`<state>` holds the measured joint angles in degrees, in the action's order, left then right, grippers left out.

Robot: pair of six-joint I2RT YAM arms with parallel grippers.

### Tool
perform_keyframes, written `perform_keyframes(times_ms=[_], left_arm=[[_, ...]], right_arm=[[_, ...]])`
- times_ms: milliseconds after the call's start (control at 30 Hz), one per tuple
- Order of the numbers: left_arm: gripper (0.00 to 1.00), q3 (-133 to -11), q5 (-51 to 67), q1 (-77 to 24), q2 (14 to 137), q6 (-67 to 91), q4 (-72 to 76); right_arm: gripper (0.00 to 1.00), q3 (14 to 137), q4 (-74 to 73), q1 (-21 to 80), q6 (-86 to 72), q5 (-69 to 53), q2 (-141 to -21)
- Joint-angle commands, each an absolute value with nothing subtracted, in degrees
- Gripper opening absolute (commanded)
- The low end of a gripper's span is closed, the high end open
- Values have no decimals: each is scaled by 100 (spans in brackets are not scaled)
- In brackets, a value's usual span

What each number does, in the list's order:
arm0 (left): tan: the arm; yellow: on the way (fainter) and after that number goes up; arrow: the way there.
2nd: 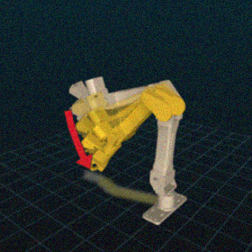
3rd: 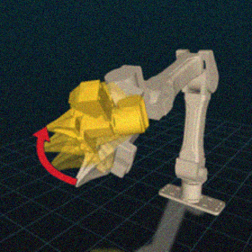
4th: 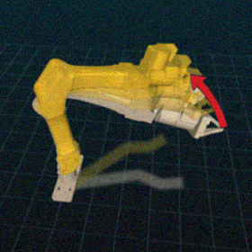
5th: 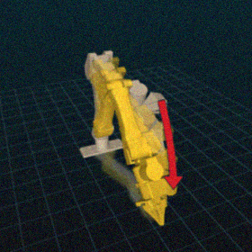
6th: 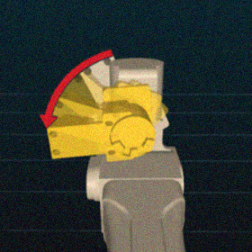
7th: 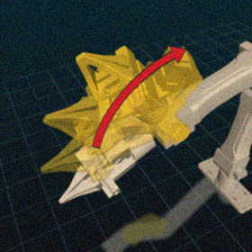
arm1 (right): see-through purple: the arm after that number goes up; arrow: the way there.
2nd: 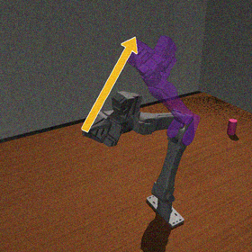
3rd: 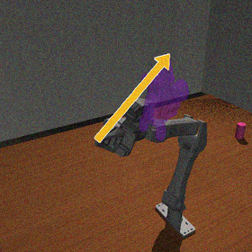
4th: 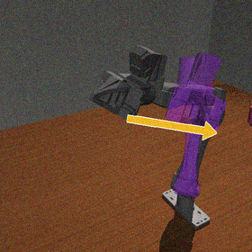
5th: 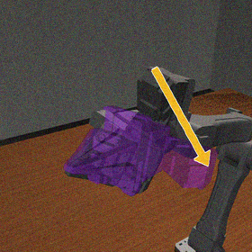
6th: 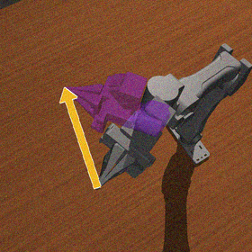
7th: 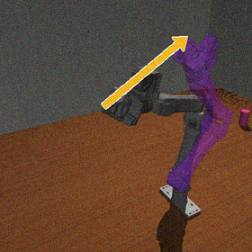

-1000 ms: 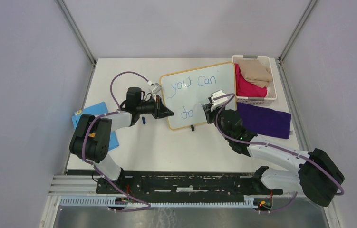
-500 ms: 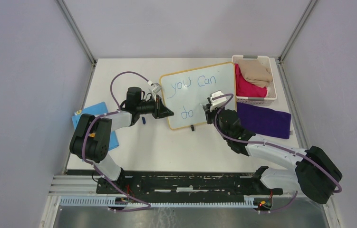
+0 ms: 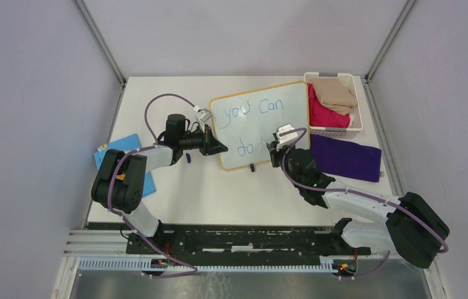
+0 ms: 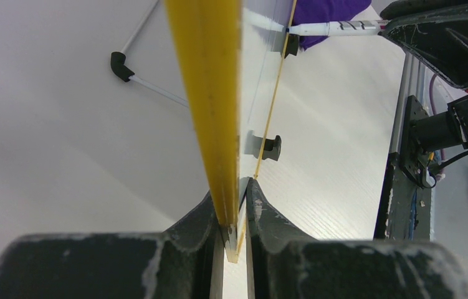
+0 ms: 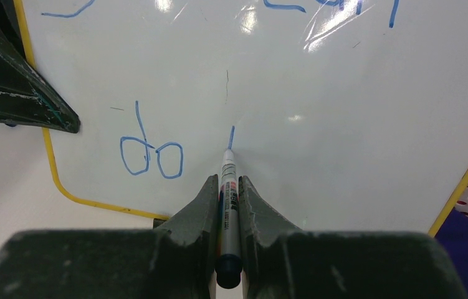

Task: Write a sentence on the whiteboard

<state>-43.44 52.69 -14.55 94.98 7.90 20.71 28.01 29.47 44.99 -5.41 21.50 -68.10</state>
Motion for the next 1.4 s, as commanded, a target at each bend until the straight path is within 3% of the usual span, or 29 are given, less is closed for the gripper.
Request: perform_keyframes(times_ms=[0,600,867,1367], left_arm=[[2,-4290,4767,-1617,9677,237,1382],[2,-4295,4757,-1617,9686,227,1373],[2,-4298,4760,-1617,9695,222,1373],[2,-4298,4752,-1617,9703,211,1347]], right_arm=[[0,2651,2903,4529,-641,2162,-6806],[0,2527,2595,4582,-705,2804,-6554],[0,2359,3108,4600,-592,2235,-6026],[0,2894,3340,4648,-566,1987,-6549]])
